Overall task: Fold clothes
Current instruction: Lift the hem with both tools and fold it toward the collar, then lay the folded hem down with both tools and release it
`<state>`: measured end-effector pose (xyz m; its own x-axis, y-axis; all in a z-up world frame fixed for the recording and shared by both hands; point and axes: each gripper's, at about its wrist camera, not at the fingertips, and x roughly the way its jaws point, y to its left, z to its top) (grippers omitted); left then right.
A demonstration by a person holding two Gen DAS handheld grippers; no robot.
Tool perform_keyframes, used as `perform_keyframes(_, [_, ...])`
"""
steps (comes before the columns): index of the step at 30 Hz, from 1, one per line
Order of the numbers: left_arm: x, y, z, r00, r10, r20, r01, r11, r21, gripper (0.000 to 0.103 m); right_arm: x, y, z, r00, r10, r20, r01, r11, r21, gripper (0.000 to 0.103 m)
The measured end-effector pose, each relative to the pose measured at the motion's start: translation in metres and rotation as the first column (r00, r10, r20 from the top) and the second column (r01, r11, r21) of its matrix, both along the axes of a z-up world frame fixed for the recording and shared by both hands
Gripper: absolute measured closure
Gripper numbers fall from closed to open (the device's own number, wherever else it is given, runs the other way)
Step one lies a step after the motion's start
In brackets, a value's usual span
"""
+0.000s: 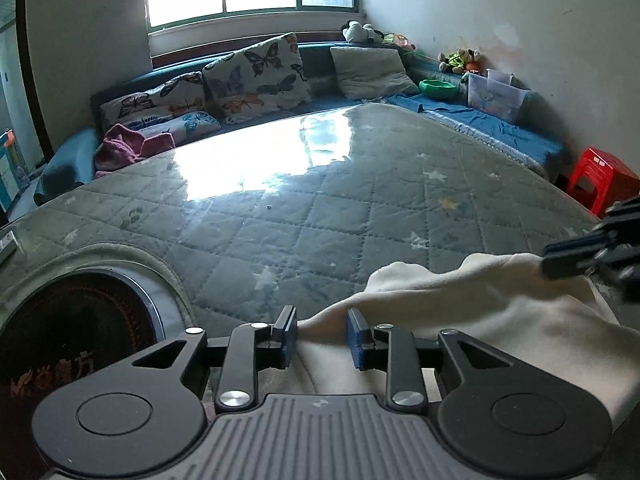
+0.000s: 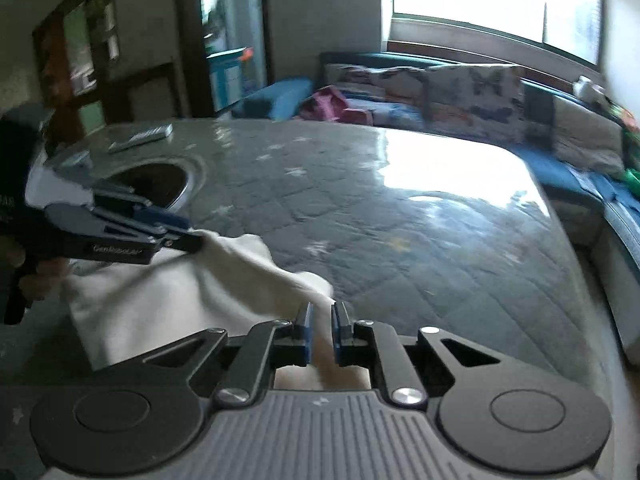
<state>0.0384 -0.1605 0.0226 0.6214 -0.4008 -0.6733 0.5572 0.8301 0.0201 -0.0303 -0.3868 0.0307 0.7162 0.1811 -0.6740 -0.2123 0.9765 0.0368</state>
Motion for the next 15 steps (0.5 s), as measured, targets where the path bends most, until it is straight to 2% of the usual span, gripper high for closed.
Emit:
perform_keyframes(4, [-0.005, 0.005, 0.005, 1.0, 0.0, 0.008, 0.0, 1.0, -0.002, 0.073, 0.02, 0.009, -0.01, 0.999, 0.027, -0.033, -0.028, 0.999, -0.029, 0.093])
perform_keyframes(7, [-0.023, 0.008, 0.014, 0.999, -0.023, 0.039, 0.024, 1.0, -0.01, 0.072, 0.015, -0.001, -0.002, 1.0, -0.014, -0.023, 0.014, 1.0, 0.0, 0.093])
perform_keyframes(11, [-0.059, -0.004, 0.027, 0.99, -0.126, 0.056, 0.13, 0.989, -0.065, 0.072, -0.015, -0.019, 0.009, 0.999, -0.034, -0.013, 0.034, 0.999, 0.013, 0.093])
perform_keyframes(15, [-0.097, -0.037, 0.029, 0.957, -0.285, 0.053, 0.289, 0.952, -0.097, 0.072, -0.044, -0.036, 0.008, 0.997, -0.06, -0.038, 0.061, 0.998, 0.024, 0.093])
